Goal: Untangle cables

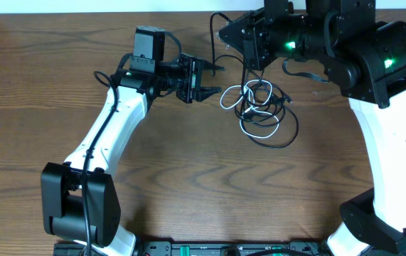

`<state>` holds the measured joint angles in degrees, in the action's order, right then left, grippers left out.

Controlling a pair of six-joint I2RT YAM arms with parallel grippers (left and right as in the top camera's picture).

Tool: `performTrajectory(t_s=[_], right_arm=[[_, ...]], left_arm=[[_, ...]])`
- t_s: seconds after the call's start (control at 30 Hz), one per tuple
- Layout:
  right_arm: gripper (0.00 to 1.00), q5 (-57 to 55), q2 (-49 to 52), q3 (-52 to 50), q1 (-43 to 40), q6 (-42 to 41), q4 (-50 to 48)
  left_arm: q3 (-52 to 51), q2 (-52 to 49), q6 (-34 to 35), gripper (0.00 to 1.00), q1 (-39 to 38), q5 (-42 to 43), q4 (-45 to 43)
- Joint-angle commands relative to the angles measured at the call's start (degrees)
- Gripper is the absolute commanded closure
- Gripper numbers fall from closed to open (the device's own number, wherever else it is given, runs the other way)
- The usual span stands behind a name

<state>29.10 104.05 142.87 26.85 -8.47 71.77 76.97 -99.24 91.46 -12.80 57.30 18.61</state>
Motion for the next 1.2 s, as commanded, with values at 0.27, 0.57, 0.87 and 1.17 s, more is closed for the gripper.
performTrajectory(t_s=[0.27, 0.57, 0.87, 1.17], right_arm=[[0.99, -0.1, -0.9, 0.9, 0.2, 0.8, 0.8], [0.99, -0.1, -0.9, 0.9, 0.1, 0.8, 1.1], [0.99, -0.1, -0.9, 0.9, 0.1, 0.8, 1.2], [0.99, -5.2, -1.4, 0.9, -2.2, 0.6, 2.7]], left_arm=[[0.1, -0.1, -0.3, 0.61, 0.2, -4.5, 0.0], [0.1, -0.1, -0.3, 0.65, 0.2, -7.4, 0.5], [0.1, -0.1, -0.5, 0.87, 0.2, -8.1, 0.5], [1.0, -0.1, -12.8, 0.92, 0.2, -3.2, -6.6]])
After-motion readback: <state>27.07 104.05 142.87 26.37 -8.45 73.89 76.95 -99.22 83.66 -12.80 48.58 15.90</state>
